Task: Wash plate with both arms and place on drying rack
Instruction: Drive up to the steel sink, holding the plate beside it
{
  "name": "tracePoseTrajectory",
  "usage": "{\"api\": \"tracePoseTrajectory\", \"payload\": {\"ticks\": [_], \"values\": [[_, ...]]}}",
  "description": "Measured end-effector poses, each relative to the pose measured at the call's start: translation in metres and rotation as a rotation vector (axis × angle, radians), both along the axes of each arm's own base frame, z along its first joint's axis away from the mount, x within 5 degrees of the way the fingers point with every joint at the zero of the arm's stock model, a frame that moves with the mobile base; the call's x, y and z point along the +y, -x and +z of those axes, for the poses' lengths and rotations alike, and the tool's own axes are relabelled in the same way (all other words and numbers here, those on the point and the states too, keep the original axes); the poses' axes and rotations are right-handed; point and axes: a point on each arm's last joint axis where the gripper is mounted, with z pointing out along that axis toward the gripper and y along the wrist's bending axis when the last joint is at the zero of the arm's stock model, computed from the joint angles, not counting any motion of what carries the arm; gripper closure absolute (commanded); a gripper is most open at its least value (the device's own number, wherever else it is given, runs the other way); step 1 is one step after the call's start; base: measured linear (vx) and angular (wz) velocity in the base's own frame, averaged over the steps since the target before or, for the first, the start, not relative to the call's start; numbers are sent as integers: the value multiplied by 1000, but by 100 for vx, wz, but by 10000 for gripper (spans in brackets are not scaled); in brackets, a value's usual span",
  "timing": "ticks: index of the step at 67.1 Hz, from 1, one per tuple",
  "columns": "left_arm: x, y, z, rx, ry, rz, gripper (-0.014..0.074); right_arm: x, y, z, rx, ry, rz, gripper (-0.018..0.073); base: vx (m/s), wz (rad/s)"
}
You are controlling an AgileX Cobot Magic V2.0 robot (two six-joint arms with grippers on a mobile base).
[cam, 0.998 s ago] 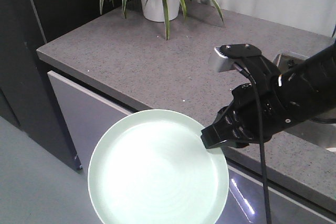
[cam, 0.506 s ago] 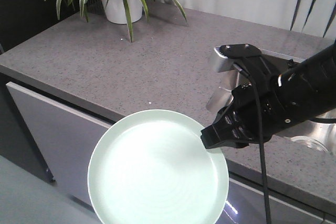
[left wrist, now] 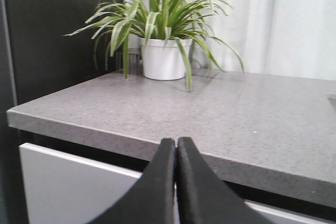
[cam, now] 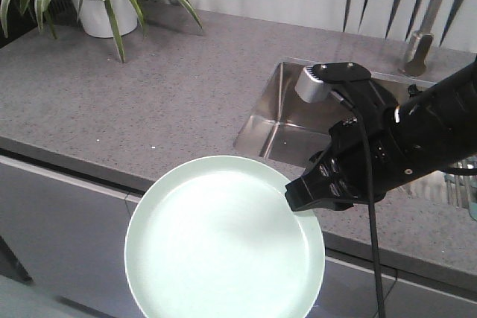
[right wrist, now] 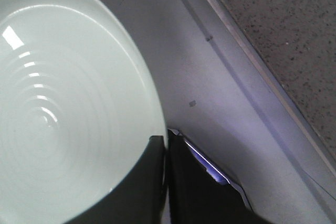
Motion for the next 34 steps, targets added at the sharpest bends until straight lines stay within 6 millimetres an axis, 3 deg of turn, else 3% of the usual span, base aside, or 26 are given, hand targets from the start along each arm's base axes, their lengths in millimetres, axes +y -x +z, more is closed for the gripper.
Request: {"api": "tracePoseTrajectory", "payload": {"ticks": [34], "values": [[0, 0, 0, 0, 0, 0, 603, 0, 0, 0, 0, 0, 0, 561, -2, -28]]}}
